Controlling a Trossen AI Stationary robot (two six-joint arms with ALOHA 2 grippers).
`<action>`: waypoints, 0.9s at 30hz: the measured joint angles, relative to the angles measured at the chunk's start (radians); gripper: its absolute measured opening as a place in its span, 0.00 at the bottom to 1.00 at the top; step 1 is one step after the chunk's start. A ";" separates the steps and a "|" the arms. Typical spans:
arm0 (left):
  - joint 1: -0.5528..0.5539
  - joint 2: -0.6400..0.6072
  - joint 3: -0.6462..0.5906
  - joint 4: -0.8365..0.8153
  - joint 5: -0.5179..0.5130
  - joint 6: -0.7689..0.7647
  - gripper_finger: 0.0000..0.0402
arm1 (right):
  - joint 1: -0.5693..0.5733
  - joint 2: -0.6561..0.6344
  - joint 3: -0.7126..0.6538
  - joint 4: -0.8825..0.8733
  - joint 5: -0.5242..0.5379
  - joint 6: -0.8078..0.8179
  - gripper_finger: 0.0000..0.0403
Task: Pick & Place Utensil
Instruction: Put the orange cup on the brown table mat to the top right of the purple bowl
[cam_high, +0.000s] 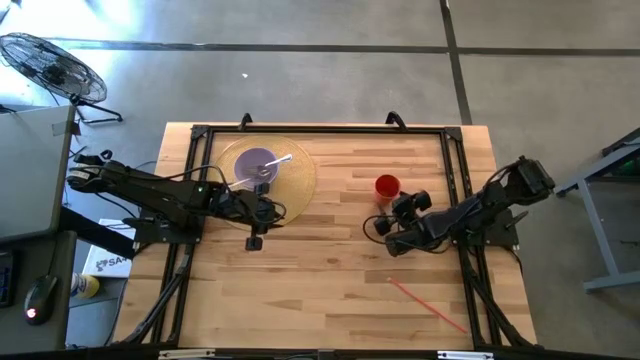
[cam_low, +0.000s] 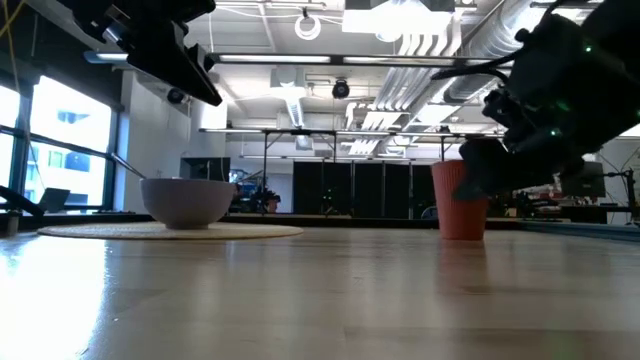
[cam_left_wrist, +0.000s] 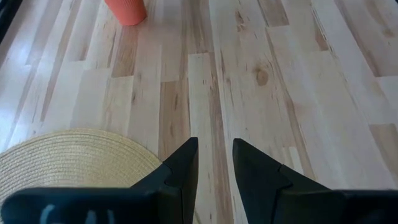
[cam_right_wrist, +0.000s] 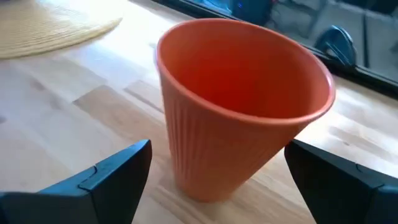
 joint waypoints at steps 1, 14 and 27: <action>0.000 0.000 0.000 0.001 0.000 0.000 0.24 | -0.001 0.000 -0.017 0.056 0.004 -0.049 0.90; 0.000 0.000 0.000 0.006 0.000 0.000 0.24 | -0.139 0.000 -0.177 0.655 -0.071 -0.414 0.91; 0.000 0.000 0.000 0.006 -0.001 0.000 0.24 | -0.313 0.000 -0.248 1.056 -0.319 -0.721 0.99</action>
